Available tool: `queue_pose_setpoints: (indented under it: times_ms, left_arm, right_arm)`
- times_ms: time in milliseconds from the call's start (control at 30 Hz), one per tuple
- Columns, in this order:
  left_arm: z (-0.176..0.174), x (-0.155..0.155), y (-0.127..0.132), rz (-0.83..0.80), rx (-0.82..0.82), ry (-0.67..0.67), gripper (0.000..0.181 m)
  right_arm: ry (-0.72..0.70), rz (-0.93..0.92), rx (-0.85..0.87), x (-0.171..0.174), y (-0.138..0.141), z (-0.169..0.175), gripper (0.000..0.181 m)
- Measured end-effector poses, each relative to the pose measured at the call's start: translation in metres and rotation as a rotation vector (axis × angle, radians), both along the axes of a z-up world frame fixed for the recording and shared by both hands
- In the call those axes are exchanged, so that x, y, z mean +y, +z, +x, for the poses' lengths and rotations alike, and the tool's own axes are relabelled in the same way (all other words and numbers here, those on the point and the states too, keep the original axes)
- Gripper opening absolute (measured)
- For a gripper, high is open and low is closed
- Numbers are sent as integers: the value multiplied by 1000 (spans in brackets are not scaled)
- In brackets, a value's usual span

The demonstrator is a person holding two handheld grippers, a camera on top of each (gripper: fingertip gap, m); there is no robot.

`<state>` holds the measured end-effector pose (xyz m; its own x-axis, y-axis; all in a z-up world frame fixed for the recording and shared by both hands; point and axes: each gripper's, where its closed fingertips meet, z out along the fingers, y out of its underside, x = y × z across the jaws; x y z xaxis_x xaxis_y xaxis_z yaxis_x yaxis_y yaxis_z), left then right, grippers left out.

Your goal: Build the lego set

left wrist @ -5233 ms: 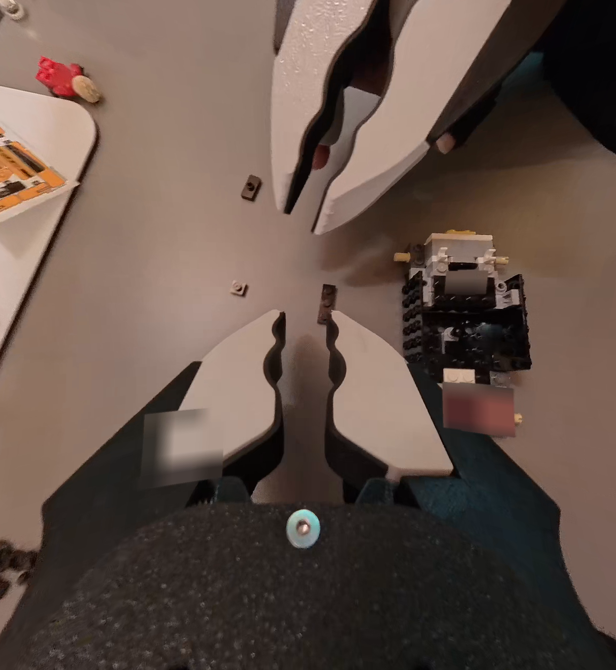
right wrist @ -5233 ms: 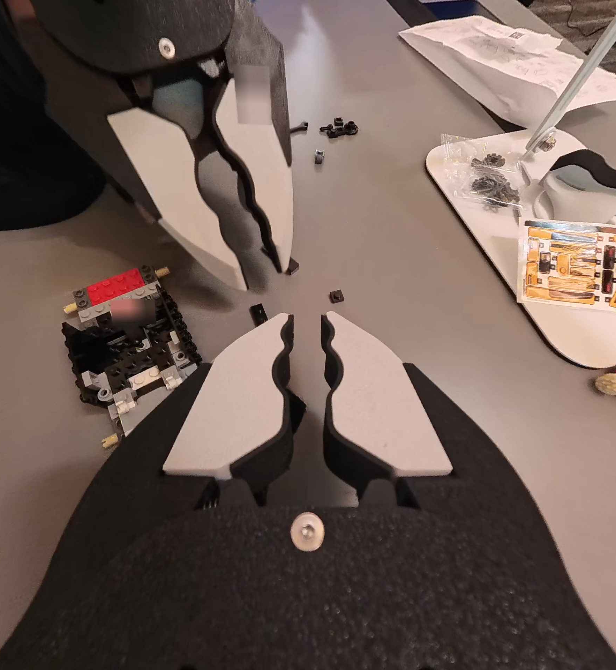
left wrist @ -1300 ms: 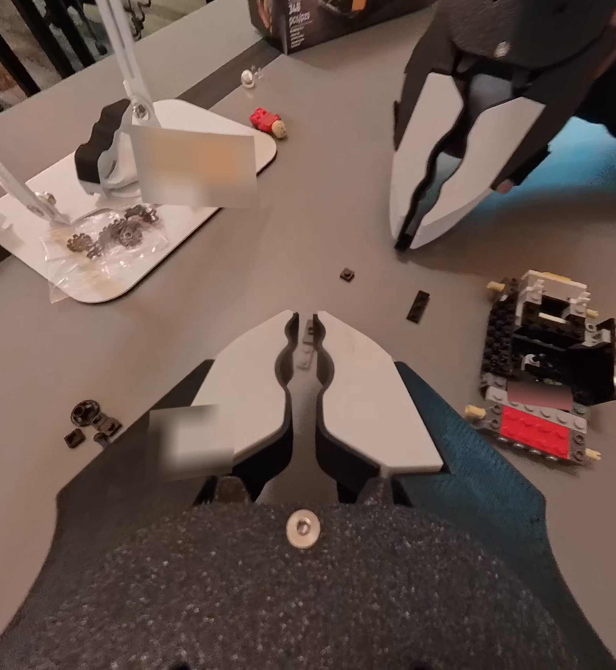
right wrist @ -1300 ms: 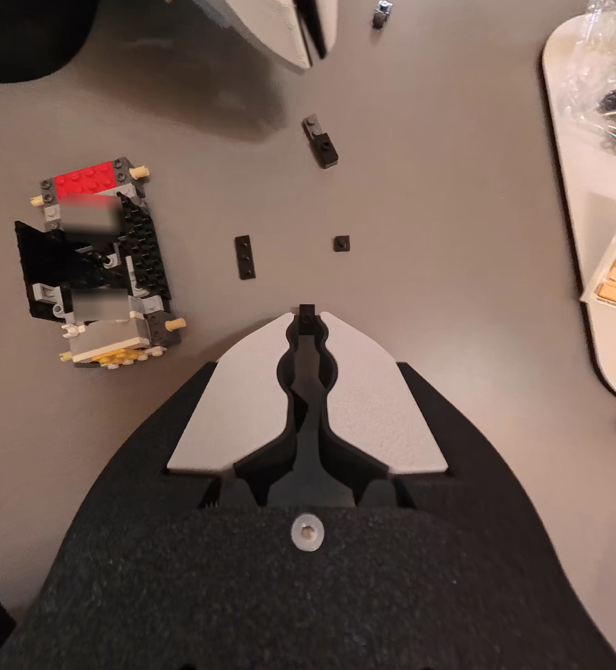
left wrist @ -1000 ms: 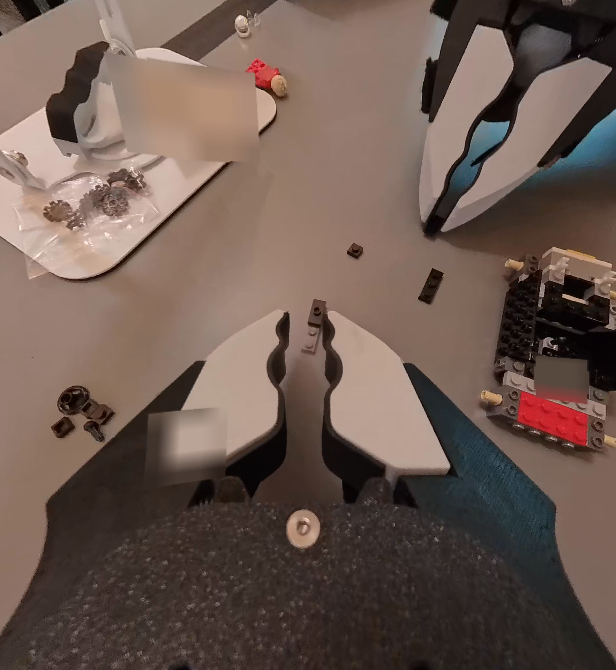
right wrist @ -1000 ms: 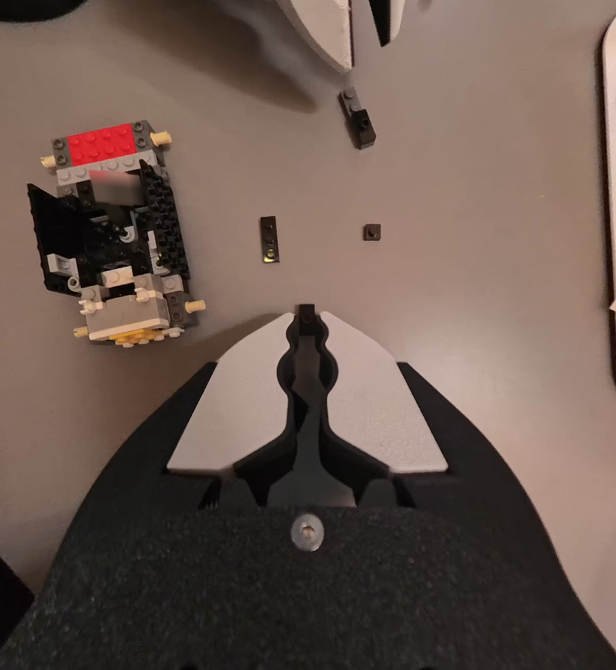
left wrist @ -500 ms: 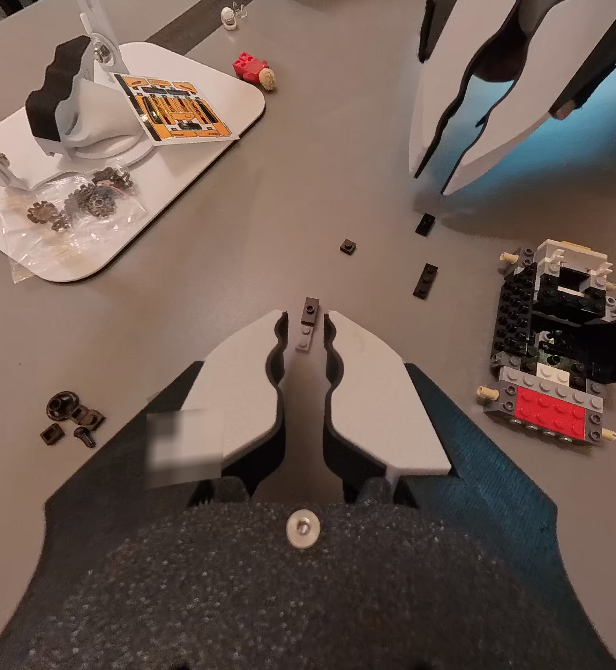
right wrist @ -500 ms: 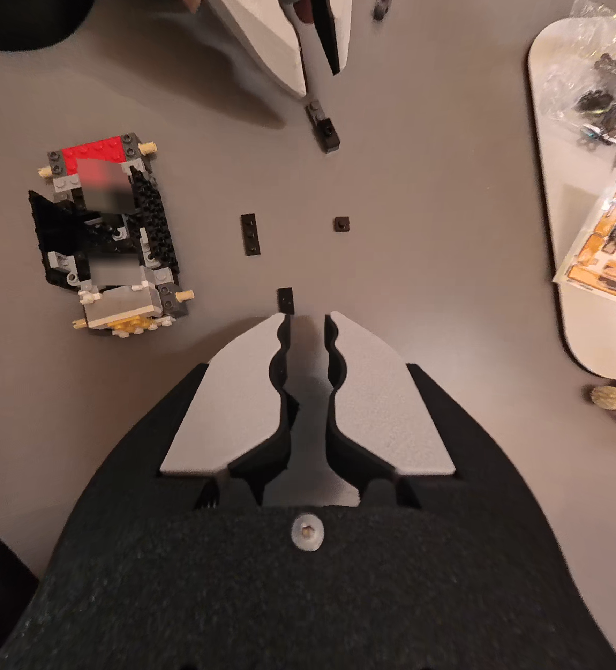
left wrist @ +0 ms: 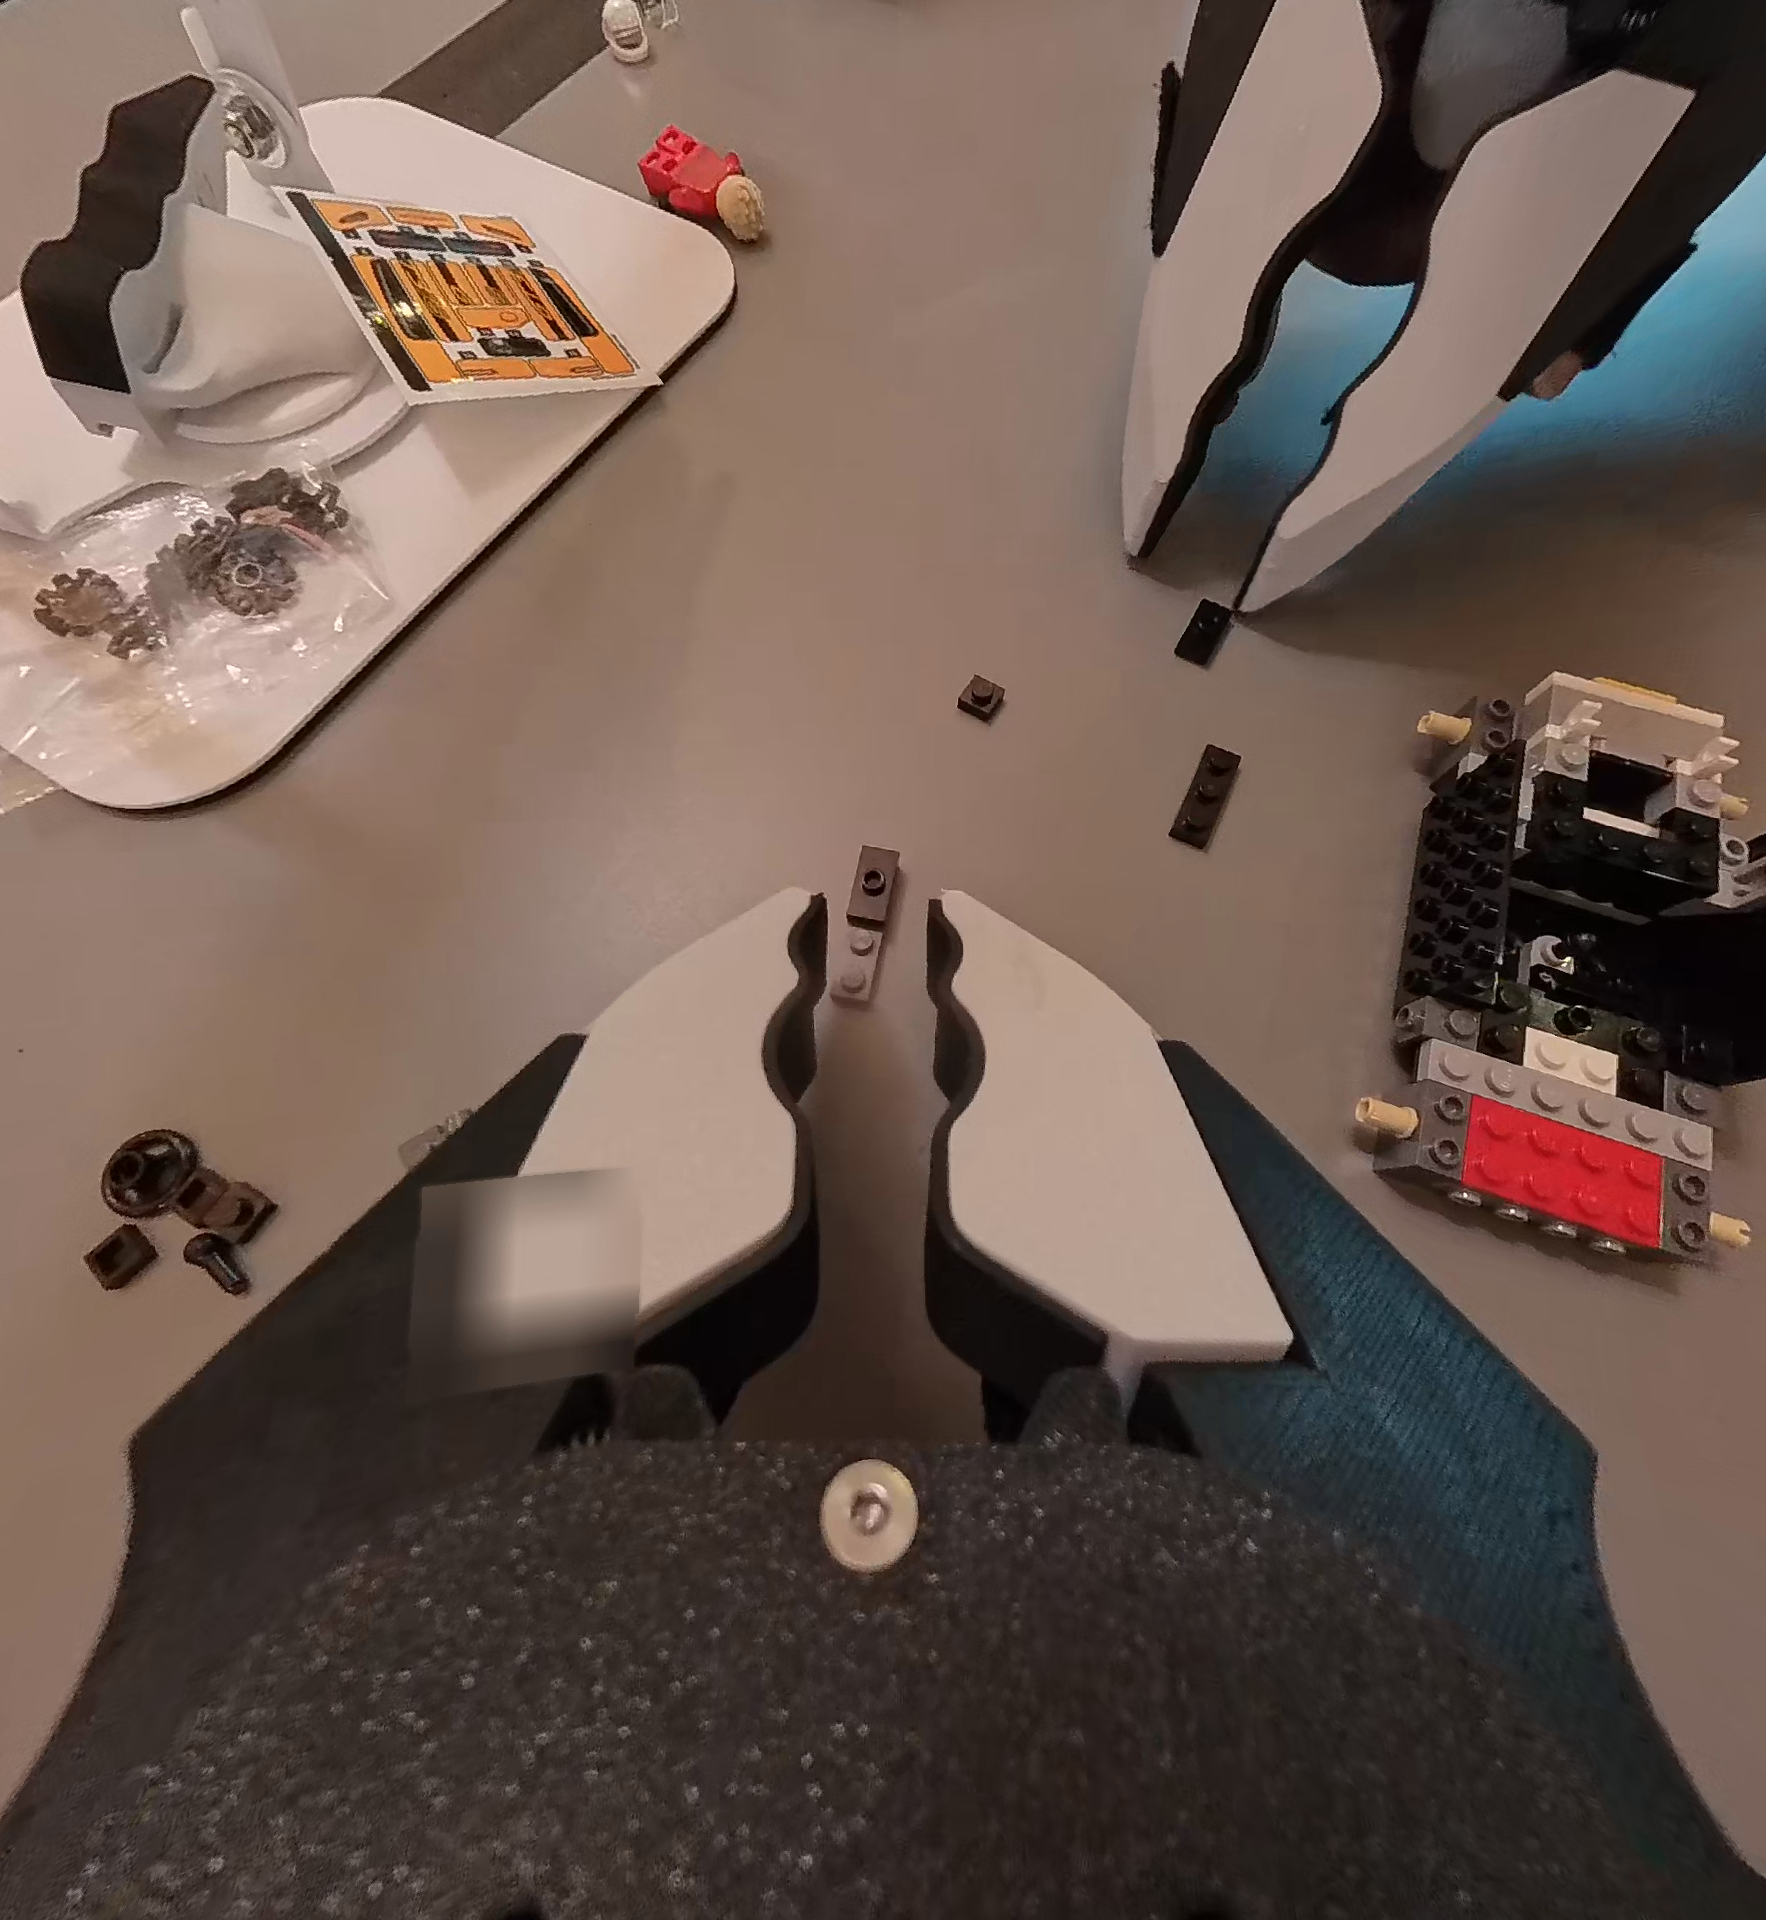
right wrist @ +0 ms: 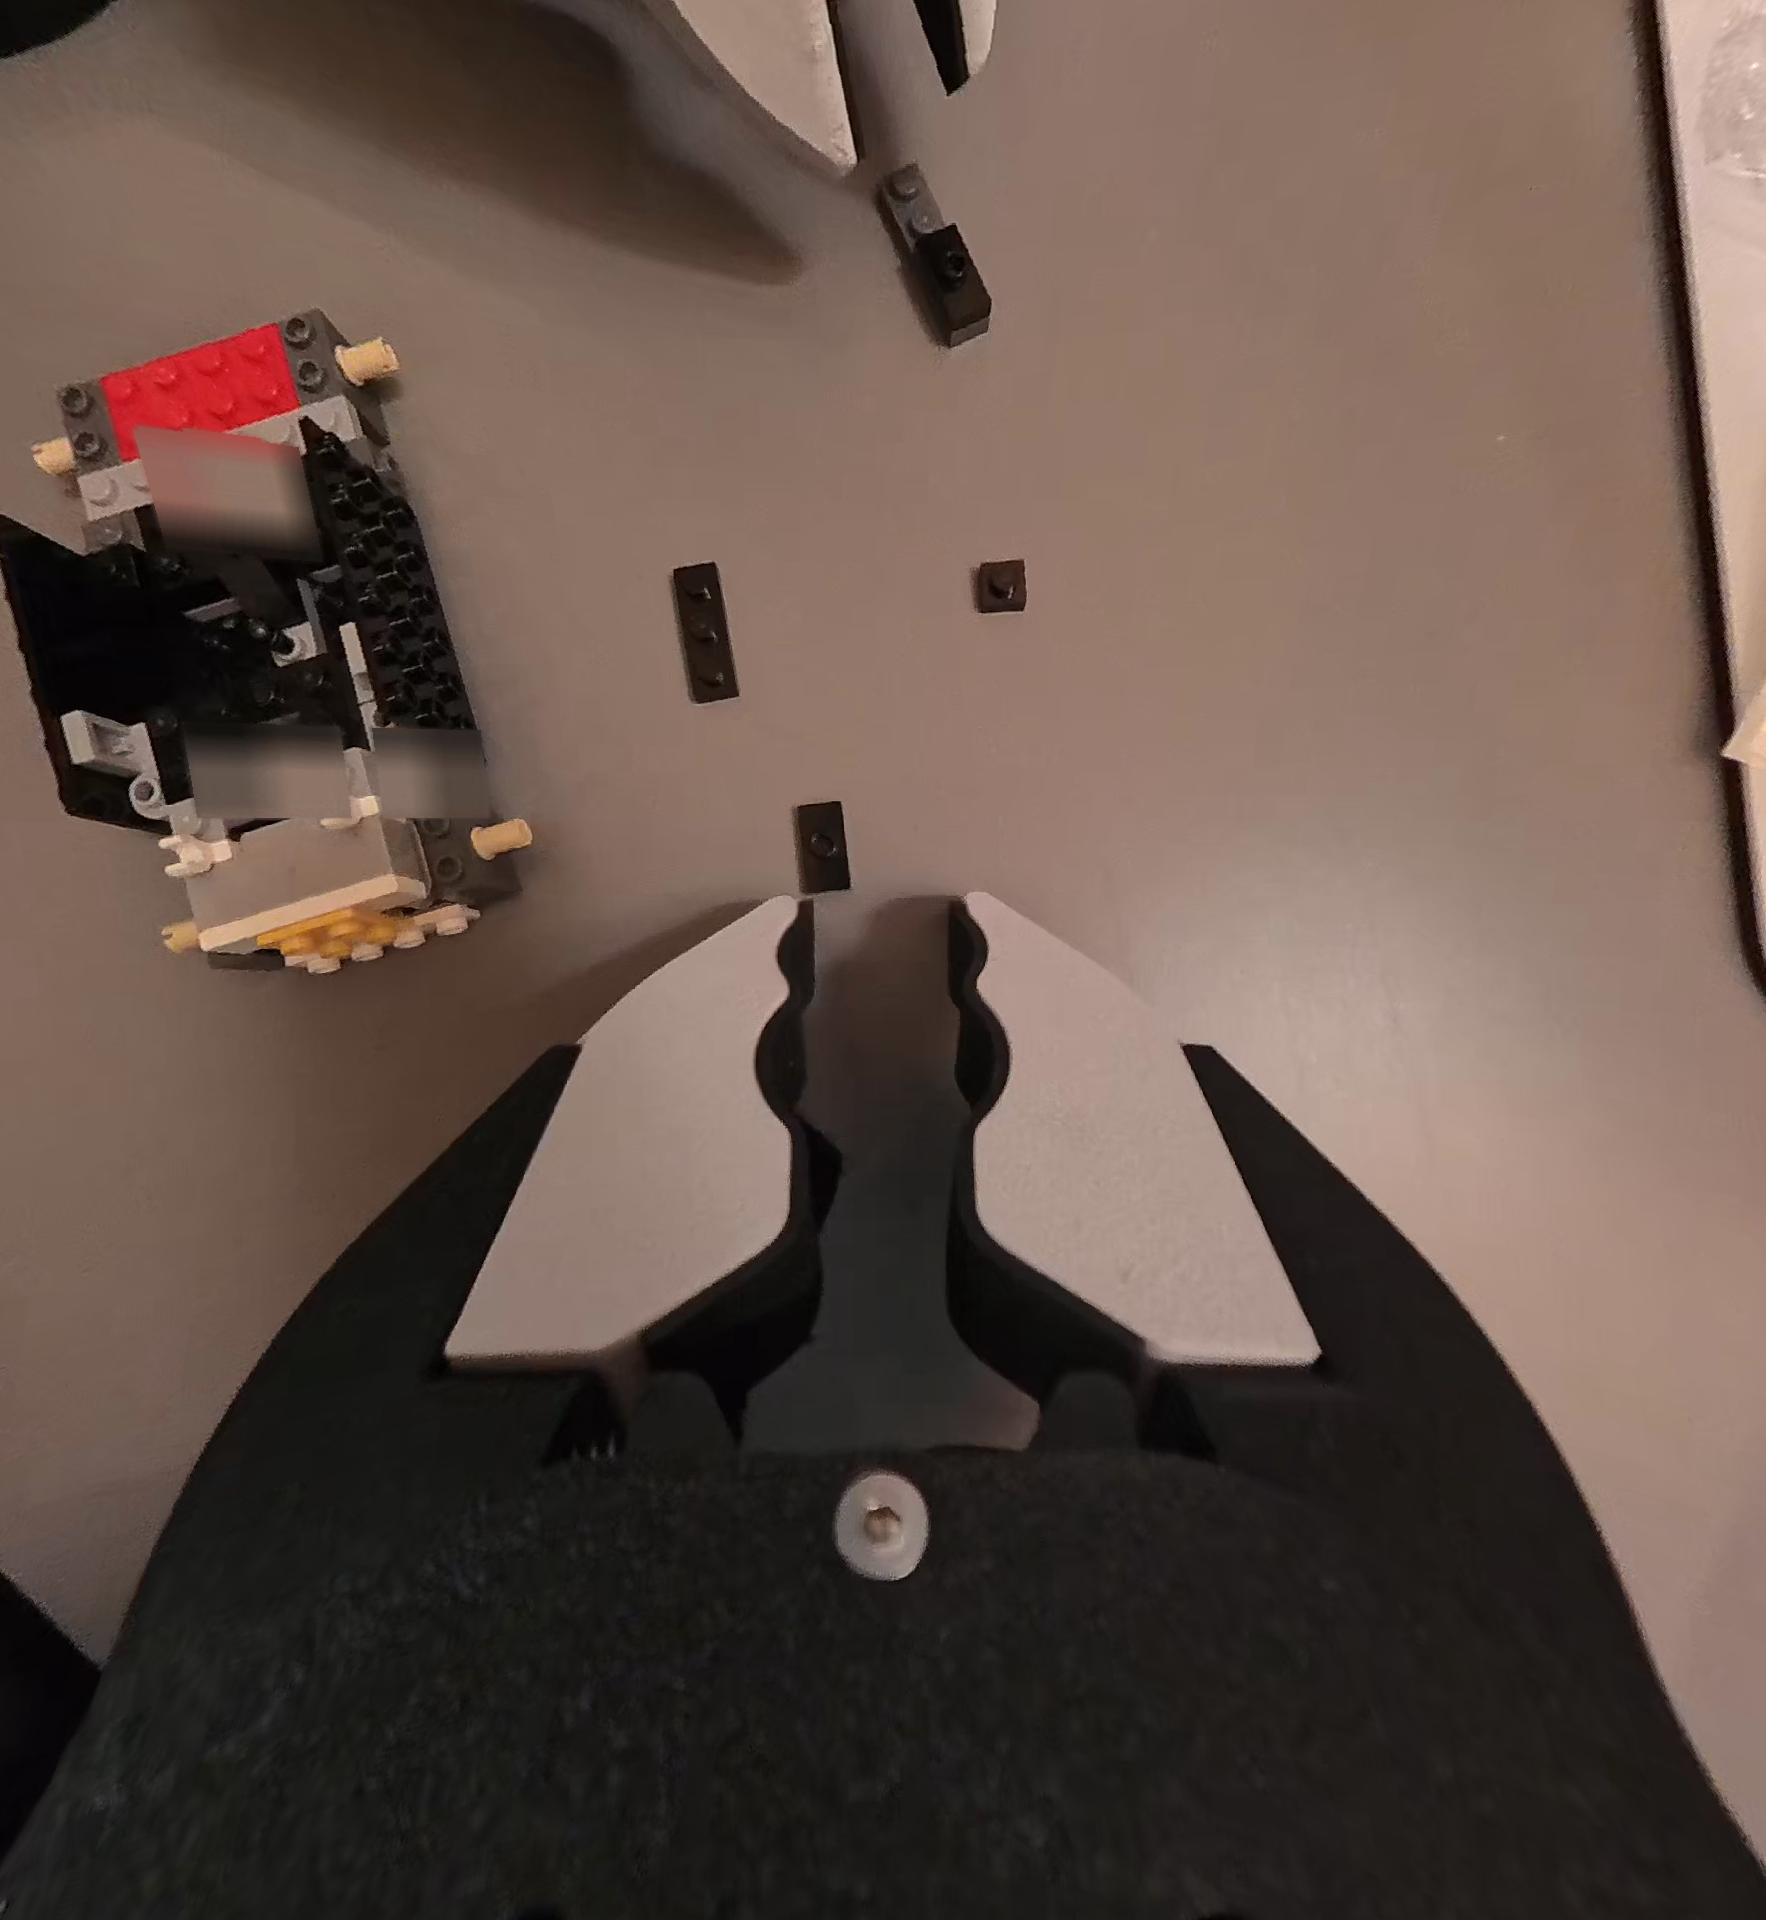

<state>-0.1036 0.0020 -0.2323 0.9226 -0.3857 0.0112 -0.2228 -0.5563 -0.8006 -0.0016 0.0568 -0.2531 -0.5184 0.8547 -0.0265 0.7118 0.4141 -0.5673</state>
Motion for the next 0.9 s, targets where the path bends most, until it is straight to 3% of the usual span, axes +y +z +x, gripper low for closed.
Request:
queue_pose_setpoints:
  times_ms: [333, 700, 900]
  left_arm:
    - [1, 0, 0, 1, 2, -4, 17]
    - [-5, -2, 2, -1, 0, -5, 19]
    - [-8, -6, -1, -28, 4, -24, 19]
  right_arm:
    - [19, 3, 13, -4, 0, -1, 0]
    - [44, -27, 39, -8, 4, 1, 0]
    - [53, -25, 44, -12, 4, -2, 16]
